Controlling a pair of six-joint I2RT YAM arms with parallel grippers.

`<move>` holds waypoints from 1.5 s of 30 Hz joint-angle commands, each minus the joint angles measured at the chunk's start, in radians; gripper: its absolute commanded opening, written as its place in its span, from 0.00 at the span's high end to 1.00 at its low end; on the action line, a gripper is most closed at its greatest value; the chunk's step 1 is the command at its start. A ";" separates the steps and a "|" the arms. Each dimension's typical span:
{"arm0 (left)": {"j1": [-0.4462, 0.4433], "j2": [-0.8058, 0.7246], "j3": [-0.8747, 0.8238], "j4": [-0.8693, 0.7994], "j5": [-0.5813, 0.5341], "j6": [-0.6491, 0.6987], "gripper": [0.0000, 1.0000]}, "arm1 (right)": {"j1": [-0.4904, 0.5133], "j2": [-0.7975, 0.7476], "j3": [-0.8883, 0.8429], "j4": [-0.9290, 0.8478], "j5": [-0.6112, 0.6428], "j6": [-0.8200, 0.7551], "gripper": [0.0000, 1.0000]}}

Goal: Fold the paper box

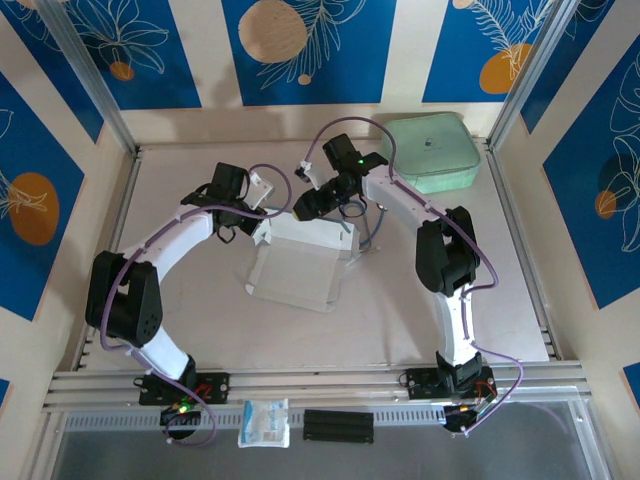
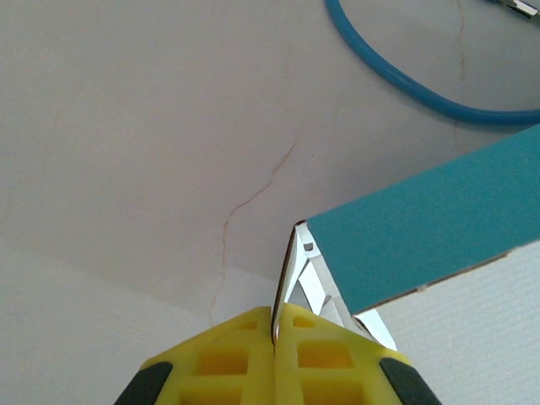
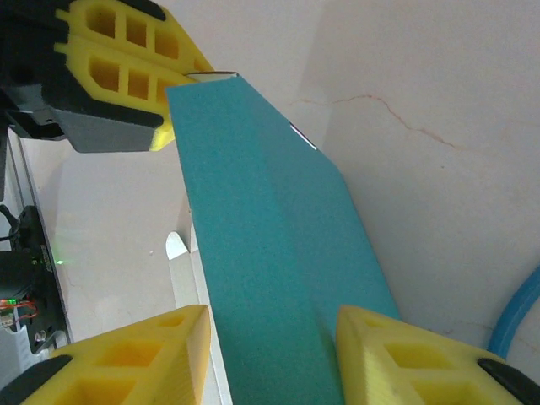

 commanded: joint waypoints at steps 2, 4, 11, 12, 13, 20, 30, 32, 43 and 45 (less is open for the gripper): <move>-0.017 -0.002 -0.015 -0.008 -0.009 0.006 1.00 | 0.019 0.025 0.023 -0.041 0.000 -0.033 0.58; -0.017 -0.007 -0.016 -0.007 -0.004 0.001 1.00 | 0.026 0.027 0.025 -0.042 0.034 -0.055 0.60; -0.017 -0.004 -0.001 -0.034 -0.004 -0.039 1.00 | 0.079 0.019 0.003 -0.045 0.203 -0.163 0.68; -0.017 -0.002 0.003 -0.035 -0.001 -0.049 1.00 | 0.087 0.014 -0.008 -0.034 0.236 -0.179 0.68; -0.017 0.000 0.004 -0.038 -0.001 -0.057 1.00 | 0.096 0.008 -0.020 -0.020 0.265 -0.192 0.68; -0.017 -0.020 0.004 -0.047 -0.007 -0.133 0.92 | 0.137 -0.034 -0.088 0.063 0.408 -0.274 0.73; -0.011 -0.052 0.004 -0.115 -0.068 -0.228 0.71 | 0.180 -0.098 -0.203 0.201 0.564 -0.394 0.79; -0.011 -0.067 -0.004 -0.127 -0.059 -0.258 0.69 | 0.187 -0.105 -0.219 0.223 0.589 -0.410 0.79; 0.026 -0.191 -0.139 -0.049 -0.019 -0.399 0.61 | 0.224 -0.169 -0.346 0.391 0.682 -0.501 0.80; 0.039 -0.221 -0.153 -0.045 -0.014 -0.413 0.60 | 0.229 -0.177 -0.361 0.409 0.695 -0.521 0.80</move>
